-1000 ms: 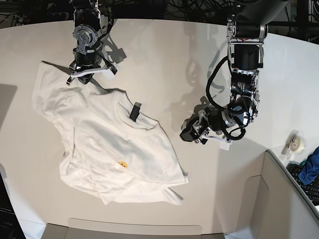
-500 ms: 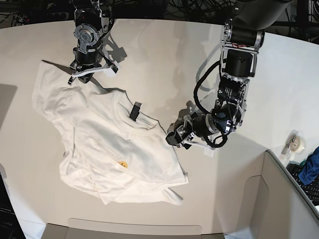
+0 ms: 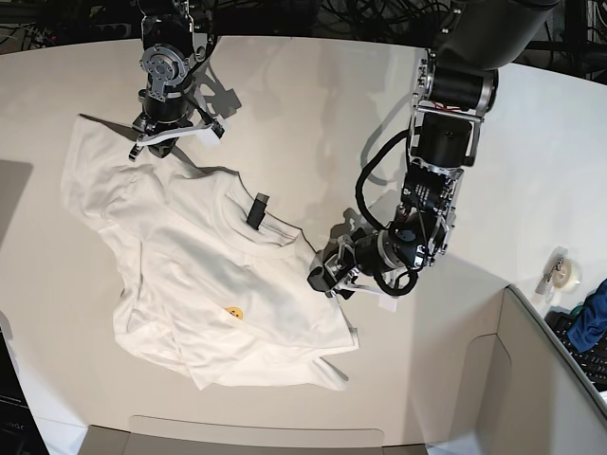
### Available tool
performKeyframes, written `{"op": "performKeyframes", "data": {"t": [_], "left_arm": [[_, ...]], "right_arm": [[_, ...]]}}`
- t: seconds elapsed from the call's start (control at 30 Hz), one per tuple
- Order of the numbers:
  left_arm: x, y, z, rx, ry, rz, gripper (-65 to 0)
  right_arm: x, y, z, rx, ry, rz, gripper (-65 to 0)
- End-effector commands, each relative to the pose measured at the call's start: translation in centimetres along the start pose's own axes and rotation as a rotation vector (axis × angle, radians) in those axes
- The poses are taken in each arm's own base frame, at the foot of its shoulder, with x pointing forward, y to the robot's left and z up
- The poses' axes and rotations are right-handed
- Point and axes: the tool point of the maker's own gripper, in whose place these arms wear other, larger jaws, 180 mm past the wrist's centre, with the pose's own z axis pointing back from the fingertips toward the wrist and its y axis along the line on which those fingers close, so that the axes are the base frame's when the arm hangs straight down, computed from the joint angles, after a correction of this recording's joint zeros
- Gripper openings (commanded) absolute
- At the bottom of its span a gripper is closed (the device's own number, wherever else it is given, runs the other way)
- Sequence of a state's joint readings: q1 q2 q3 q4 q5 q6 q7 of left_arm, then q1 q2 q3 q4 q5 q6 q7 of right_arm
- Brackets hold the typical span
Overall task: Layout the t-shirt on the table in an organized manner, then fold the t-shirt properly
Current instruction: 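Reach the left gripper over and grasp the shirt near the collar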
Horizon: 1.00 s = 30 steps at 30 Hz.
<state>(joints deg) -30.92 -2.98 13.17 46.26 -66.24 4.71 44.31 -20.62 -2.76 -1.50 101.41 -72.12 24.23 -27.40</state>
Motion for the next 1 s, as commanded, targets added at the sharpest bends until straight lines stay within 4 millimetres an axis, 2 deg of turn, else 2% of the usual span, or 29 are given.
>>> {"op": "performKeyframes", "data": {"t": [0.0, 0.73, 0.83, 0.97], "left_arm": [[-0.2, -0.3, -0.3, 0.021, 0.006, -0.007, -36.1], [-2.3, -2.0, -2.0, -0.006, 0.018, -0.021, -36.9], [-2.6, -2.1, -2.3, 0.002, 0.009, -0.05, -43.9], [-2.2, -2.0, -2.3, 0.002, -0.014, -0.05, -58.6]], "right_arm": [[-0.1, -0.4, 0.2, -0.013, 0.004, 0.006, -65.0], [-0.1, -0.4, 0.2, -0.013, 0.004, 0.006, -65.0], [-0.1, -0.4, 0.2, -0.013, 0.004, 0.006, -65.0], [-0.1, -0.4, 0.2, -0.013, 0.004, 0.006, -65.0]]}}
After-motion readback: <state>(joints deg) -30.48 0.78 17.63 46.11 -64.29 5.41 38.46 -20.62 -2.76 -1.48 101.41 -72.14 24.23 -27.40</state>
